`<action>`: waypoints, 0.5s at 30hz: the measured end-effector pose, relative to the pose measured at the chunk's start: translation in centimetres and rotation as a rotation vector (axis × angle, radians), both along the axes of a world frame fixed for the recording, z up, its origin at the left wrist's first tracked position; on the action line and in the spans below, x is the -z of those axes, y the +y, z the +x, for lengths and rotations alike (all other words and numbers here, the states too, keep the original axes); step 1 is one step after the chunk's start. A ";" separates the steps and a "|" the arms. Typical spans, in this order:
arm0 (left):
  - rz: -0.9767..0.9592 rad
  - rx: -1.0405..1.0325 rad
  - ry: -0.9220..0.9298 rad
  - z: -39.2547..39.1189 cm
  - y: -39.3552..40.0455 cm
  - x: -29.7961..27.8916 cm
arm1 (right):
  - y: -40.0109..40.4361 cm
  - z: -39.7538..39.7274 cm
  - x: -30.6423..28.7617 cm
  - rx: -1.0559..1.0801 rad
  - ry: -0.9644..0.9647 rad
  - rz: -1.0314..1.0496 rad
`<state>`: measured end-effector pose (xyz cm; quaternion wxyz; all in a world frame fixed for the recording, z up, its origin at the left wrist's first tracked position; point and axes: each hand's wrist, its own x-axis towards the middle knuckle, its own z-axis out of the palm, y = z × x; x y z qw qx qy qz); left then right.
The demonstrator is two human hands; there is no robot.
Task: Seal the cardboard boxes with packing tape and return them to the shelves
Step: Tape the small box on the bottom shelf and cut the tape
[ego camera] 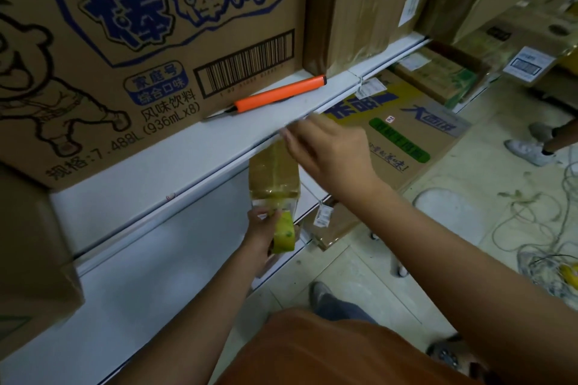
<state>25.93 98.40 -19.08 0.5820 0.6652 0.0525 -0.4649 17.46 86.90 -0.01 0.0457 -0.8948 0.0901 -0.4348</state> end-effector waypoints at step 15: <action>-0.039 -0.019 0.011 -0.3 1.5 -3.2 | -2.5 -0.5 -1.7 0.147 0.199 -0.301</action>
